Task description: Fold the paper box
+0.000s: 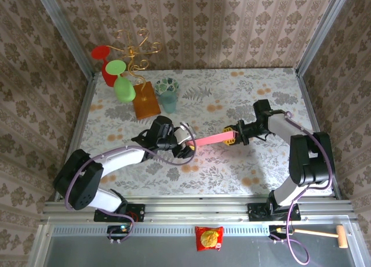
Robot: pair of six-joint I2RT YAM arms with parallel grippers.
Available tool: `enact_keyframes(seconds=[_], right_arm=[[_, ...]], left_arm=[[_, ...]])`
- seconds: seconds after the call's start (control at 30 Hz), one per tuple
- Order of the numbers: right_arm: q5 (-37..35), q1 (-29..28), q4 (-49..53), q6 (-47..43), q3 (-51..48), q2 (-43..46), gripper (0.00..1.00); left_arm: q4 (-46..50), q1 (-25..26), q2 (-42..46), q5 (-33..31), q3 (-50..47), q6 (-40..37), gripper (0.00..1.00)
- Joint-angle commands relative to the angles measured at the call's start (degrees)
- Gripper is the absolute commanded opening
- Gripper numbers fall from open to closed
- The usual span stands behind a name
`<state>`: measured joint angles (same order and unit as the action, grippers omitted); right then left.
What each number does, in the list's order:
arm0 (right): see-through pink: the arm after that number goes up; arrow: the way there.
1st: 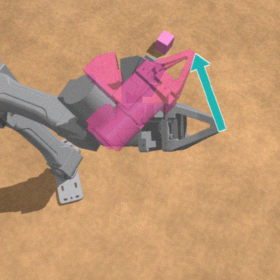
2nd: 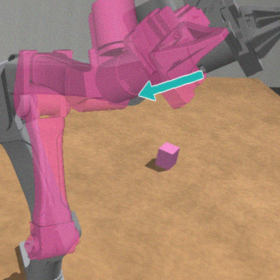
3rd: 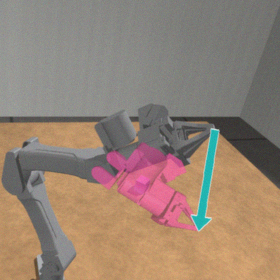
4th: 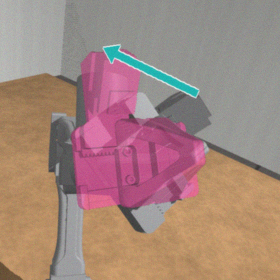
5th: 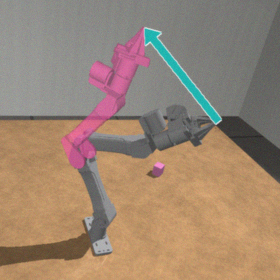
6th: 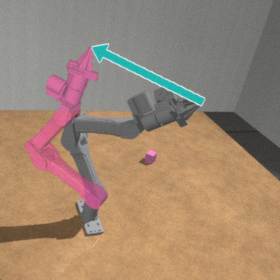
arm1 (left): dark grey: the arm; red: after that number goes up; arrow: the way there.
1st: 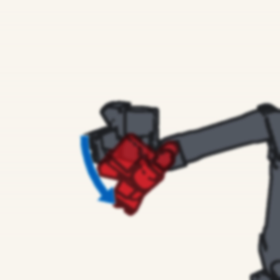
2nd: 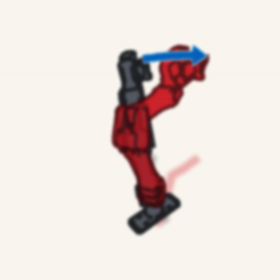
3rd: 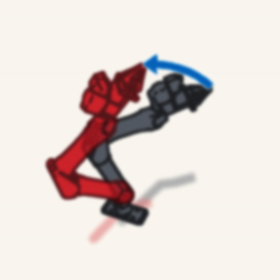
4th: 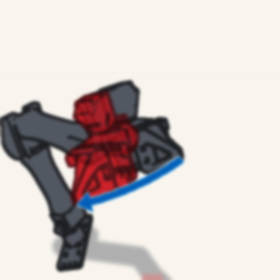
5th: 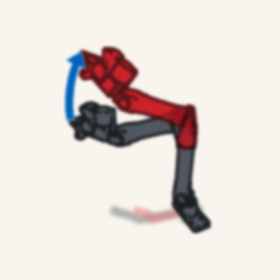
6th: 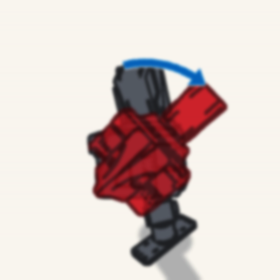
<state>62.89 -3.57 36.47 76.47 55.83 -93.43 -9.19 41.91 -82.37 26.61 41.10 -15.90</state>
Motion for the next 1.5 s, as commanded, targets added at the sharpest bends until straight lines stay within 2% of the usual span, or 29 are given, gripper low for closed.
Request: enact_keyframes(seconds=[0.0, 0.17, 0.33, 0.5, 0.77, 0.9, 1.0, 1.07, 1.13, 1.27, 1.47], right_arm=[[-1.5, 0.1, 2.2, -0.3, 1.0, -1.9, 0.26], [-1.4, 0.2, 2.0, -0.4, 1.5, -3.0, 0.27], [-1.6, 0.4, 1.8, -0.9, 2.6, -4.0, 0.42], [-2.5, 0.9, 3.8, -3.9, 4.3, -4.3, 0.56], [-11.6, 5.4, 15.0, -14.3, 12.2, 2.0, 0.64], [-15.9, 7.8, 15.7, -15.2, 14.1, 6.5, 0.65], [-21.2, 8.0, 15.6, -18.4, 16.5, 9.1, 0.63], [-26.1, 7.4, 15.0, -23.1, 18.0, 10.8, 0.58], [-32.3, 5.5, 14.3, -30.2, 18.9, 12.4, 0.45], [-46.2, -2.4, 11.0, -46.4, 18.7, 16.6, 0.31], [-52.6, -9.4, 5.0, -65.3, 13.8, 18.5, 0.25]], left_arm=[[-0.2, -0.1, -1.8, 4.0, 2.9, 1.8, 0.58], [-0.4, 0.1, -2.8, 4.6, 3.5, 2.9, 0.5], [1.4, 0.0, -2.3, 4.2, 3.8, 2.3, 0.4], [2.9, -0.5, -1.0, 3.8, 3.7, 2.2, 0.39], [9.9, -2.7, 1.9, 4.7, 4.9, 1.2, 0.38], [14.1, -3.5, 3.2, 5.2, 5.5, -0.1, 0.38], [16.4, -4.1, 4.0, 5.3, 5.8, -1.2, 0.39], [18.0, -4.5, 4.4, 5.4, 5.8, -1.8, 0.39], [18.8, -4.6, 4.9, 5.5, 5.8, -2.3, 0.38], [19.9, -4.6, 5.1, 5.7, 6.2, -2.7, 0.37], [20.8, -4.4, 4.8, 5.2, 6.5, -3.2, 0.36]])
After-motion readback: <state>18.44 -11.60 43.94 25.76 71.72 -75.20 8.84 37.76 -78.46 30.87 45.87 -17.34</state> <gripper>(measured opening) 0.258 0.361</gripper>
